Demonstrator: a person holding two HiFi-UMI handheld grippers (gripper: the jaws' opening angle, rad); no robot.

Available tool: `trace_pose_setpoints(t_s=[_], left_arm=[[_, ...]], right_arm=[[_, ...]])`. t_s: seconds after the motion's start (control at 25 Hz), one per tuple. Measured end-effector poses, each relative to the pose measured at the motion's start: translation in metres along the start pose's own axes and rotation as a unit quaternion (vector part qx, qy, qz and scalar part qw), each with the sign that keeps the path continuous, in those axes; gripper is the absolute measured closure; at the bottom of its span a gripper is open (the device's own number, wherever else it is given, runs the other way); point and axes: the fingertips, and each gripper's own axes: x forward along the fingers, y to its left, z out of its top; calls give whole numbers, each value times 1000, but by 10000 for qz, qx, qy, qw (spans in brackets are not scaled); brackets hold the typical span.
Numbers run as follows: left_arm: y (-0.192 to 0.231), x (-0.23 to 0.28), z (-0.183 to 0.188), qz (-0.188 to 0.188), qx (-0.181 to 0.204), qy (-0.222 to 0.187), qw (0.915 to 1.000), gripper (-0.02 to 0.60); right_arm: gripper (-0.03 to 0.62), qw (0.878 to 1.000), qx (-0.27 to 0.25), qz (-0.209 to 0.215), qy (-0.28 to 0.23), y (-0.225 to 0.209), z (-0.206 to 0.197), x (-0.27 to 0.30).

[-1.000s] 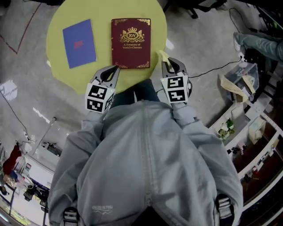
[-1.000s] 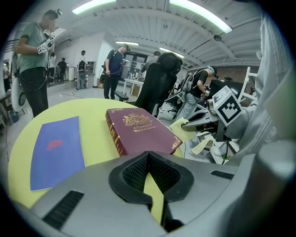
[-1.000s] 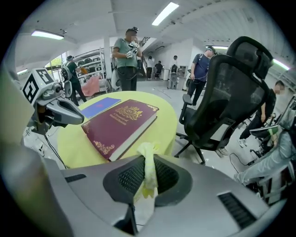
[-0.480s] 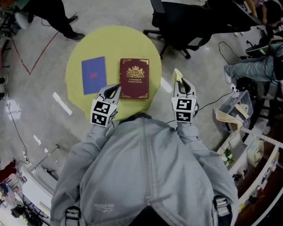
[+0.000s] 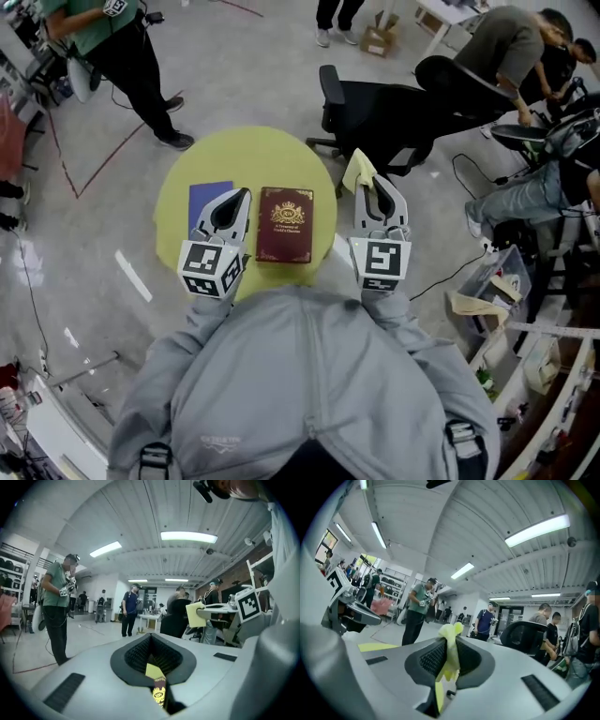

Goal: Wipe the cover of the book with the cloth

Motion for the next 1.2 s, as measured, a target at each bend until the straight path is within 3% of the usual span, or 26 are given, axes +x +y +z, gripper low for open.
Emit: trace_pose_setpoints(t_s=[0.2,0.36,0.8,1.2], left_arm=[[-11,-7,78,197,87,-920,9955,563],[-26,-15,105,332,180,-1195,9921,563],[-44,-16,82,569,166,-989,9933,563],[-61,-5,76,541,99,-965,9938,563]], right_arm=[[538,9959,525,251,-686,8,61,-2],[539,9910,744,511,-988,21,88,-12],[539,9875,1091,823,-788,47,68,-16],[539,9871,1026,1015,-693,39,54,-20]])
